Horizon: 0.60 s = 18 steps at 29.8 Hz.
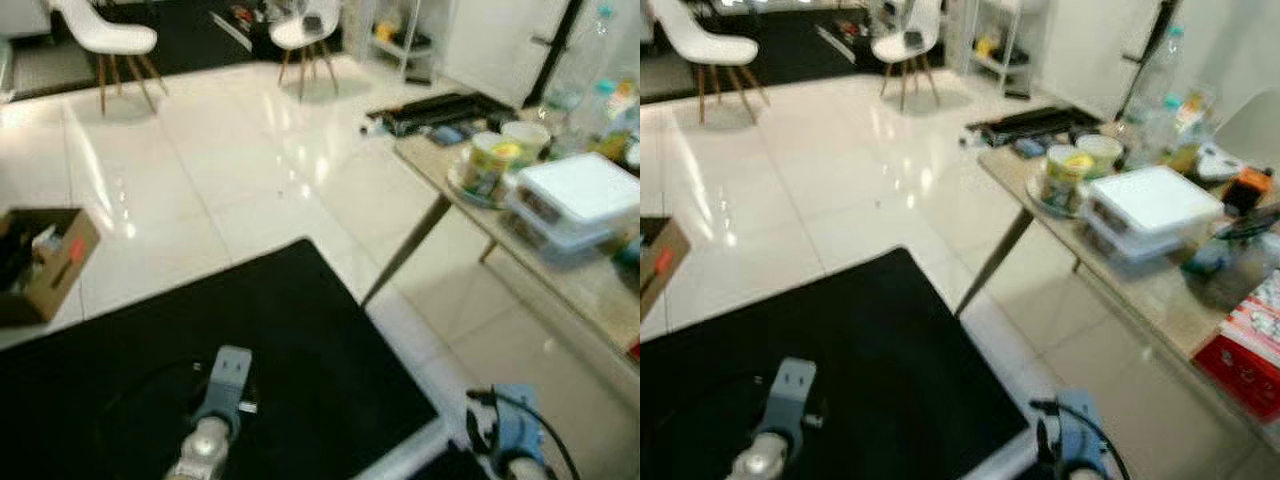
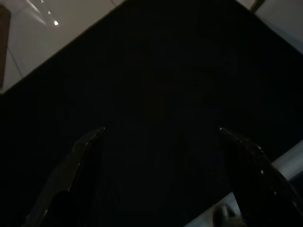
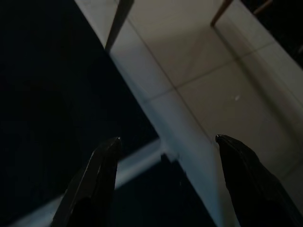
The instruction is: Restocking fridge
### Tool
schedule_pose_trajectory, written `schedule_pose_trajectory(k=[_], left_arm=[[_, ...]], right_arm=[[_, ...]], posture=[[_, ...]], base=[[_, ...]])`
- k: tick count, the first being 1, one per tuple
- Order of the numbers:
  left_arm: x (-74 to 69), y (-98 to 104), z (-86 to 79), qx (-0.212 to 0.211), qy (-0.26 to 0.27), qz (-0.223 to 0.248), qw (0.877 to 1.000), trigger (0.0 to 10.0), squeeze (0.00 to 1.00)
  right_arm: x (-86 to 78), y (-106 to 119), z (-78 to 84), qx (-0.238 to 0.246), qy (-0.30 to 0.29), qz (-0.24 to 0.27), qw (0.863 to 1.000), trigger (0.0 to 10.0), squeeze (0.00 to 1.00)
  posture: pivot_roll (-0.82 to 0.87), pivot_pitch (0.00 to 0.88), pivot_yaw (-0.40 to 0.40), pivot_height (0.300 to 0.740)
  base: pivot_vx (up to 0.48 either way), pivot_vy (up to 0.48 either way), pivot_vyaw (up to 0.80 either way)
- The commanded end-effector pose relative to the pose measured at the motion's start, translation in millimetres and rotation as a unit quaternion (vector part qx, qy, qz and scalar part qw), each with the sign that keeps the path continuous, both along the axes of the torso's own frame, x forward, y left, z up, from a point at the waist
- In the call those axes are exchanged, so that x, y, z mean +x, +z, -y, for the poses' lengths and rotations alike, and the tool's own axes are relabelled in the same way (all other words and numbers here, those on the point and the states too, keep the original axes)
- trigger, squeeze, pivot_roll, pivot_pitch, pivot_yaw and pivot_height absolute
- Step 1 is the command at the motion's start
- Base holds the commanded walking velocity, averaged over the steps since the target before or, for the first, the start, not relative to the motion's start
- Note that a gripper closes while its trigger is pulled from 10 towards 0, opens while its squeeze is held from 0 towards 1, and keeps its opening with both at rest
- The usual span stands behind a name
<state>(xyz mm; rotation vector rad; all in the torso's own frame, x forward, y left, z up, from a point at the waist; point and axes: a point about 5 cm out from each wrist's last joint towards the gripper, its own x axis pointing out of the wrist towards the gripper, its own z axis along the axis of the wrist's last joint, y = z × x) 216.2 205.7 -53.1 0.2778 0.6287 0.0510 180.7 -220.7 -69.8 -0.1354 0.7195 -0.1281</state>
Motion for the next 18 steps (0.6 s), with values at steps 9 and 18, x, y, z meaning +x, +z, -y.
schedule_pose_trajectory(k=[9,18], left_arm=[[-3.3,-2.0,-1.5,0.002,-0.001,-0.007,1.000,10.0,0.00],[-3.6,-2.3,-1.3,0.002,0.000,-0.008,1.000,10.0,0.00]], right_arm=[[0.5,-0.5,-4.4,0.005,0.000,0.003,1.000,10.0,0.00],[-0.7,-0.9,-3.8,0.004,-0.002,0.002,1.000,10.0,0.00]], posture=[[-0.02,0.000,-0.039,0.740],[-0.02,0.001,-0.039,0.740]], base=[[0.426,0.000,0.00],[0.370,0.000,0.00]])
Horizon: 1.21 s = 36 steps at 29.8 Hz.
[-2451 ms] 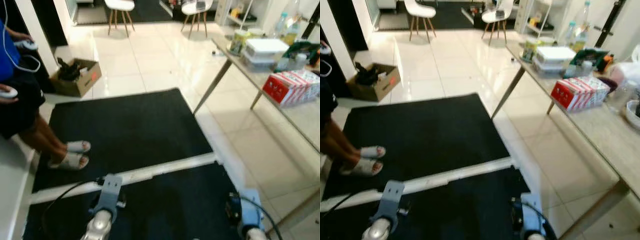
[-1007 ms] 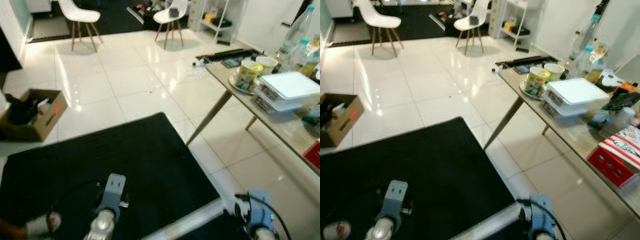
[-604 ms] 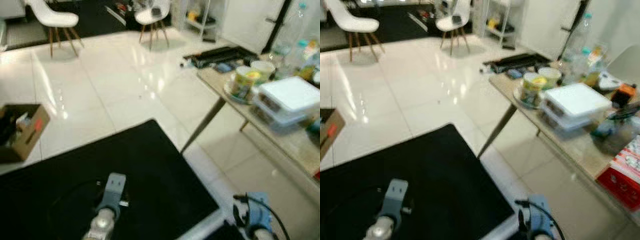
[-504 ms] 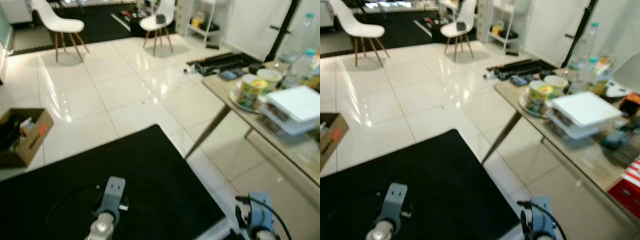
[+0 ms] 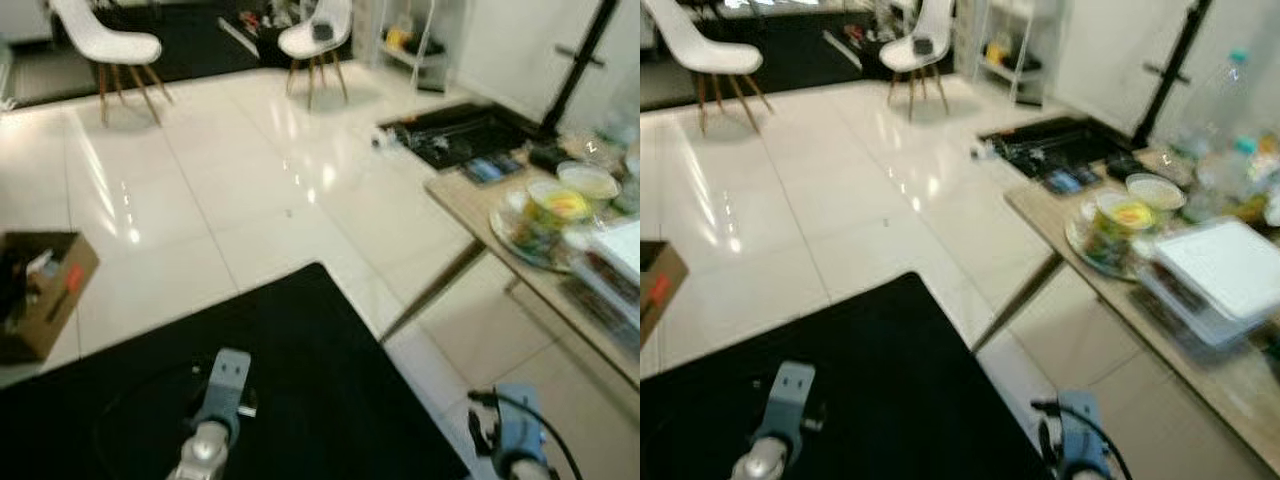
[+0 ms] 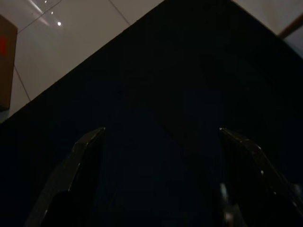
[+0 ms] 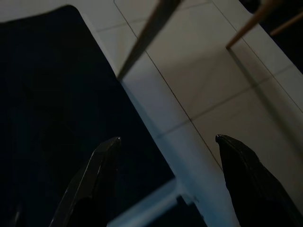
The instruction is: Restocking fridge
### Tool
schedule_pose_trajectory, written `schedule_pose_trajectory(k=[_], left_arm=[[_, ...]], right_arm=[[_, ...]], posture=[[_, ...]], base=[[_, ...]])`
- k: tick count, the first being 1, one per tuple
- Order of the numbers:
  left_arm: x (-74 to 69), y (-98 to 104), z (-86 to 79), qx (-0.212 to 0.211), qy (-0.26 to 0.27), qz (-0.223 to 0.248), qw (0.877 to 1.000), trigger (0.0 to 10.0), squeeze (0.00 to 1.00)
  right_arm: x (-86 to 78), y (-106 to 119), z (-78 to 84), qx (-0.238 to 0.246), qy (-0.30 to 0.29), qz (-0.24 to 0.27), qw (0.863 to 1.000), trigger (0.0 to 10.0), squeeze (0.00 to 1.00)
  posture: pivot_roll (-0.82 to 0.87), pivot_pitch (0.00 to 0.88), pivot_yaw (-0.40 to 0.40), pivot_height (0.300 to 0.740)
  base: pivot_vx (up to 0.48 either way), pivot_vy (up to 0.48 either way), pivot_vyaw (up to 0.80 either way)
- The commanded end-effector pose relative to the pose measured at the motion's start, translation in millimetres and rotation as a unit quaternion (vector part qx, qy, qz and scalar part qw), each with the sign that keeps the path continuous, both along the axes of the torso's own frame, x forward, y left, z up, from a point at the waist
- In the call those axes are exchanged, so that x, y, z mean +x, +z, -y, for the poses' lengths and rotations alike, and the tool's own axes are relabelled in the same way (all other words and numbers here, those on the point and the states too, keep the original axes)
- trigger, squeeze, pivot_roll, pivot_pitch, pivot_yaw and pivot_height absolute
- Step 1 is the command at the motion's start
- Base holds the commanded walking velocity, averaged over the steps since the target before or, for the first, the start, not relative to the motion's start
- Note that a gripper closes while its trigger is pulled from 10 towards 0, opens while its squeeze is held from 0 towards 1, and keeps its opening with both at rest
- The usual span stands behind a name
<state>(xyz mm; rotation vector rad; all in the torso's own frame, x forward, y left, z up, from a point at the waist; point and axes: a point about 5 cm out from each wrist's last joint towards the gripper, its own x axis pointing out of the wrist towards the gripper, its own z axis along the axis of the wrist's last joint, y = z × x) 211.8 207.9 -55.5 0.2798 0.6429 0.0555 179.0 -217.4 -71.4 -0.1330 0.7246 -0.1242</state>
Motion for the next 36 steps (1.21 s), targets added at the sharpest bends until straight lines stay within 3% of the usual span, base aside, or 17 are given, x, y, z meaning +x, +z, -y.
schedule_pose_trajectory(k=[1,13,36], left_arm=[[0.8,0.1,1.0,0.000,-0.003,-0.001,1.000,10.0,0.00],[0.4,-0.5,1.1,0.001,-0.004,-0.005,1.000,10.0,0.00],[-0.7,-1.5,3.3,0.000,-0.007,-0.007,1.000,10.0,0.00]], right_arm=[[0.9,0.6,-0.5,0.002,-0.003,0.004,1.000,10.0,0.00],[-0.6,-0.4,-0.5,0.003,-0.008,0.000,1.000,10.0,0.00],[-0.6,-0.5,0.2,0.004,-0.010,-0.001,1.000,10.0,0.00]], posture=[[-0.02,0.001,-0.038,0.740],[-0.02,0.002,-0.039,0.740],[-0.02,0.003,-0.040,0.740]], base=[[0.345,0.000,0.00],[0.276,0.000,-0.04],[0.000,0.000,-0.74]])
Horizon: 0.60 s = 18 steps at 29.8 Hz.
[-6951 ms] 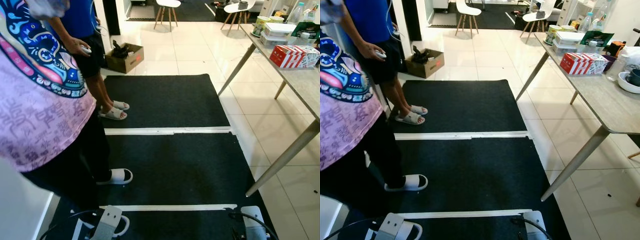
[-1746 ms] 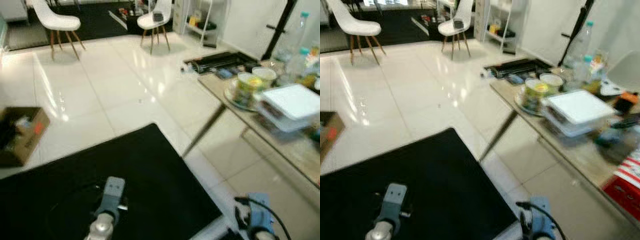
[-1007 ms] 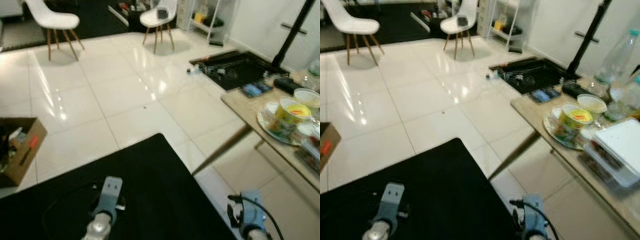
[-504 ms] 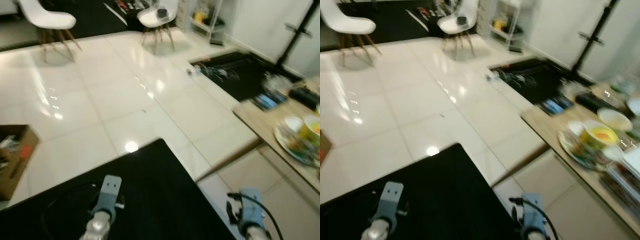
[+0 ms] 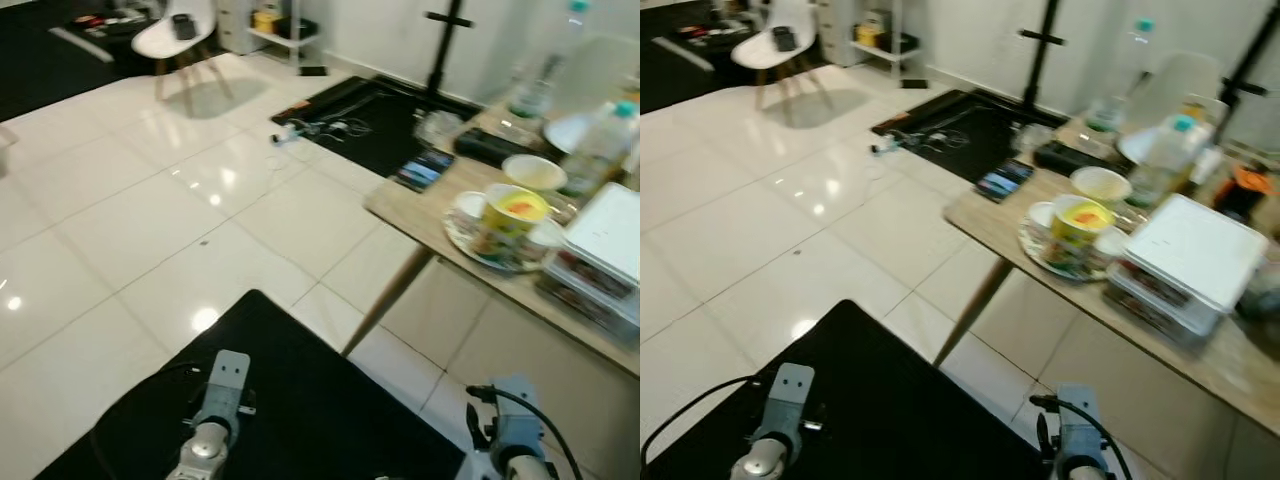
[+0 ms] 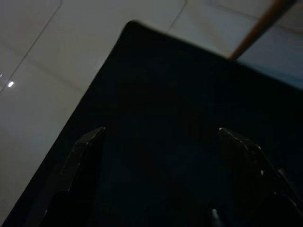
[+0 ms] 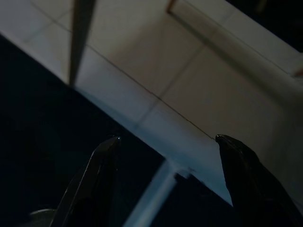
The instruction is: Restocking fridge
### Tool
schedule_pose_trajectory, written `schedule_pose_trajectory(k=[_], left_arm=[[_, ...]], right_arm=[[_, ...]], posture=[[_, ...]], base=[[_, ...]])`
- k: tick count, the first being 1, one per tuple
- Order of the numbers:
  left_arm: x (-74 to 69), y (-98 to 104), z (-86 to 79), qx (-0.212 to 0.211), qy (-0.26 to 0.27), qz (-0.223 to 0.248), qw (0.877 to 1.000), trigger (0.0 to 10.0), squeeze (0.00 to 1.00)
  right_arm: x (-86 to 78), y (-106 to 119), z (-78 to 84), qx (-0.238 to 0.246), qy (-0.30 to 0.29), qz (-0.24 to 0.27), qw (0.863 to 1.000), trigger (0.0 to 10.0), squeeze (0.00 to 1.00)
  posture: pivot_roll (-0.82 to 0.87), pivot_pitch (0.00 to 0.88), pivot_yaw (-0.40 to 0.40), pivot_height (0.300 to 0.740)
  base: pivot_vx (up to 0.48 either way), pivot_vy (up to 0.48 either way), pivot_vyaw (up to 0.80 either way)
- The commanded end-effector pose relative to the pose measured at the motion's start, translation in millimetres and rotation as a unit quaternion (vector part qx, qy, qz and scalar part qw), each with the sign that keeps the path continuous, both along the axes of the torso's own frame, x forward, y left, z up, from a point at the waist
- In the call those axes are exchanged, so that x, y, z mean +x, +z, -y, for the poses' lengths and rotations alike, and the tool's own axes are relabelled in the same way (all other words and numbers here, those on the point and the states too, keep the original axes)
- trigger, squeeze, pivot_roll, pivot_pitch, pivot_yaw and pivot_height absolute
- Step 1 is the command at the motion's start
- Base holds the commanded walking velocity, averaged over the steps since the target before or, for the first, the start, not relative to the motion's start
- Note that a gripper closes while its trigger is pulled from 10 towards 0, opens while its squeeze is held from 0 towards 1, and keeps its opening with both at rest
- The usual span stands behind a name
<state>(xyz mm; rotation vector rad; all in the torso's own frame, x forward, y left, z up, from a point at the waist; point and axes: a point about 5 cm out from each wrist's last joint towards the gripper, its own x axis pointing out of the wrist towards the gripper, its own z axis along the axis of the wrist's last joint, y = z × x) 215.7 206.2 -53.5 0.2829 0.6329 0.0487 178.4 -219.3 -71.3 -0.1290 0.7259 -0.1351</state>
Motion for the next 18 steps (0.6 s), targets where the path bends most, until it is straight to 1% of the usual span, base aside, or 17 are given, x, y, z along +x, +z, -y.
schedule_pose_trajectory(k=[1,18], left_arm=[[-4.5,-3.5,1.7,0.000,-0.003,-0.011,1.000,10.0,0.00],[-5.1,-4.1,3.3,0.000,-0.005,-0.012,1.000,10.0,0.00]], right_arm=[[0.2,-0.5,-1.7,0.004,-0.004,-0.001,1.000,10.0,0.00],[1.0,0.0,-0.4,0.001,-0.001,-0.002,1.000,10.0,0.00]], posture=[[-0.02,0.003,-0.040,0.740],[-0.02,0.000,-0.040,0.740]], base=[[0.000,0.000,-0.76],[0.000,0.000,-0.76]])
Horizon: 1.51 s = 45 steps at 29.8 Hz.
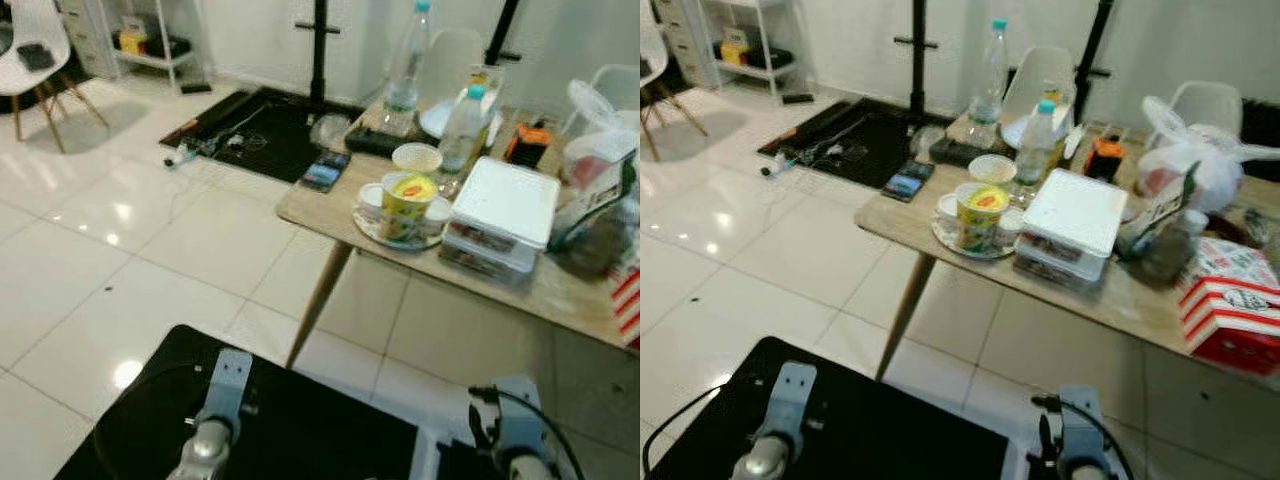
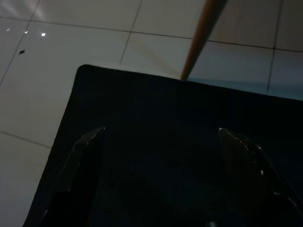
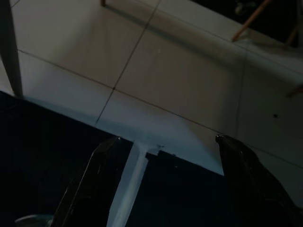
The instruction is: Restocking fridge
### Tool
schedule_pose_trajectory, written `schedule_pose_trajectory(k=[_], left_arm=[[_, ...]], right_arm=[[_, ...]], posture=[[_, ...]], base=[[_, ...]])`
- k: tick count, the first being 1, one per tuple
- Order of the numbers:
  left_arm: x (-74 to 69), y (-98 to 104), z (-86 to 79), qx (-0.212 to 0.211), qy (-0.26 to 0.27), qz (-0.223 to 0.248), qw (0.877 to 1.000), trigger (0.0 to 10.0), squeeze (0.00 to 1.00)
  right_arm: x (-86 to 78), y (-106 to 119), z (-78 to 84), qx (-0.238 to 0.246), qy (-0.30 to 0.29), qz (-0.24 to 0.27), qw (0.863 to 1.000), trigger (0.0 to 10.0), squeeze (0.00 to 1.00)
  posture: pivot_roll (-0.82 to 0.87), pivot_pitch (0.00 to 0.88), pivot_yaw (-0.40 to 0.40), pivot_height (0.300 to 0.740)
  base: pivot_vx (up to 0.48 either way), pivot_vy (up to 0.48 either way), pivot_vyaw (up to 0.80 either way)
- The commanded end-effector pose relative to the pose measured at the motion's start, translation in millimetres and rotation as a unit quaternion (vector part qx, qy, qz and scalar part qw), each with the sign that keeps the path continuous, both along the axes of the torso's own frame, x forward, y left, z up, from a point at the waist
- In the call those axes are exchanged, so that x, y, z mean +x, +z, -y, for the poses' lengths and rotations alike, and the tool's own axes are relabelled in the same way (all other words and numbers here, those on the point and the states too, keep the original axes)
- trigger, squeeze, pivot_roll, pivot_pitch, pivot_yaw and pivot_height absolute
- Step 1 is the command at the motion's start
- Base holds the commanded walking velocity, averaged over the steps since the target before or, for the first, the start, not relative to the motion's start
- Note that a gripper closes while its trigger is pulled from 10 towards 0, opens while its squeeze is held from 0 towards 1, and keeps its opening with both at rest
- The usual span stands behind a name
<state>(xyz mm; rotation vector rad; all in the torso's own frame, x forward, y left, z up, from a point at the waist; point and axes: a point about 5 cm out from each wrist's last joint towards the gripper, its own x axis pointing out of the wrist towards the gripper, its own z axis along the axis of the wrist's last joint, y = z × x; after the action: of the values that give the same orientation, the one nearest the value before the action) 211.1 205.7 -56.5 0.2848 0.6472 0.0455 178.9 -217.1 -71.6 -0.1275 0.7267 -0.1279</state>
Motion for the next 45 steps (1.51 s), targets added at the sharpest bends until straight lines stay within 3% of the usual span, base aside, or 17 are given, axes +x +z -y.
schedule_pose_trajectory(k=[1,21,23,27,28,32,36,38,39,40,41,43,44,45], left_arm=[[-0.6,-1.2,2.8,0.000,-0.004,-0.005,1.000,10.0,0.00],[1.7,2.3,-4.5,0.007,0.008,0.006,1.000,10.0,0.00],[5.6,7.7,-12.9,0.020,0.015,0.022,0.999,10.0,0.00],[16.6,30.4,-45.2,0.075,0.010,0.077,0.994,10.0,0.00],[16.6,30.4,-45.2,0.075,0.010,0.077,0.994,10.0,0.00],[23.1,59.4,-72.5,0.138,-0.051,0.127,0.981,10.0,0.00],[25.1,79.0,-82.5,0.148,-0.091,0.148,0.974,10.0,0.00],[30.9,107.4,-89.3,0.144,-0.122,0.181,0.965,10.0,0.00],[30.9,107.4,-89.3,0.144,-0.122,0.181,0.965,10.0,0.00],[36.6,126.9,-91.7,0.149,-0.144,0.202,0.957,10.0,0.00],[36.6,126.9,-91.7,0.149,-0.144,0.202,0.957,10.0,0.00],[57.8,176.2,-88.4,0.149,-0.204,0.246,0.936,10.0,0.00],[57.8,176.2,-88.4,0.149,-0.204,0.246,0.936,10.0,0.00],[70.5,199.2,-81.3,0.146,-0.247,0.260,0.922,10.0,0.00]], right_arm=[[0.5,0.3,1.7,-0.001,-0.003,-0.001,1.000,10.0,0.00],[1.6,0.8,1.3,-0.004,-0.001,0.000,1.000,10.0,0.00],[3.5,1.9,-0.2,-0.003,0.002,0.006,1.000,10.0,0.00],[18.1,9.8,-8.7,0.000,0.020,0.040,0.999,10.0,0.00],[18.1,9.8,-8.7,0.000,0.020,0.040,0.999,10.0,0.00],[45.4,26.4,-25.8,0.009,0.051,0.095,0.994,10.0,0.00],[62.7,38.9,-38.5,0.014,0.072,0.132,0.988,10.0,0.00],[72.8,47.6,-46.2,0.018,0.085,0.157,0.984,10.0,0.00],[72.8,47.6,-46.2,0.018,0.085,0.157,0.984,10.0,0.00],[76.5,51.0,-49.6,0.019,0.093,0.165,0.982,10.0,0.00],[76.5,51.0,-49.6,0.019,0.093,0.165,0.982,10.0,0.00],[79.5,53.6,-55.0,0.019,0.106,0.171,0.979,10.0,0.00],[79.5,53.6,-55.0,0.019,0.106,0.171,0.979,10.0,0.00],[78.0,51.8,-55.0,0.016,0.105,0.166,0.980,10.0,0.00]], posture=[[-0.02,0.000,-0.040,0.740],[-0.02,0.004,-0.037,0.740],[-0.01,0.011,-0.031,0.740],[0.00,0.024,-0.023,0.740],[0.00,0.024,-0.023,0.740],[0.02,0.039,-0.012,0.740],[0.03,0.047,-0.007,0.740],[0.06,0.058,-0.013,0.740],[0.06,0.058,-0.013,0.740],[0.06,0.061,-0.016,0.740],[0.06,0.061,-0.016,0.740],[0.08,0.066,-0.017,0.740],[0.08,0.066,-0.017,0.740],[0.07,0.068,-0.012,0.740]], base=[[0.000,0.000,-0.76],[0.000,0.000,-0.76],[0.000,0.000,-0.38],[0.000,0.000,0.00],[0.000,0.000,0.00],[0.000,0.000,0.00],[0.000,0.000,0.00],[0.000,0.000,0.00],[0.000,0.000,0.00],[0.000,0.000,0.00],[0.000,0.000,0.00],[0.000,0.000,0.00],[0.000,0.000,0.00],[0.000,0.000,0.00]])
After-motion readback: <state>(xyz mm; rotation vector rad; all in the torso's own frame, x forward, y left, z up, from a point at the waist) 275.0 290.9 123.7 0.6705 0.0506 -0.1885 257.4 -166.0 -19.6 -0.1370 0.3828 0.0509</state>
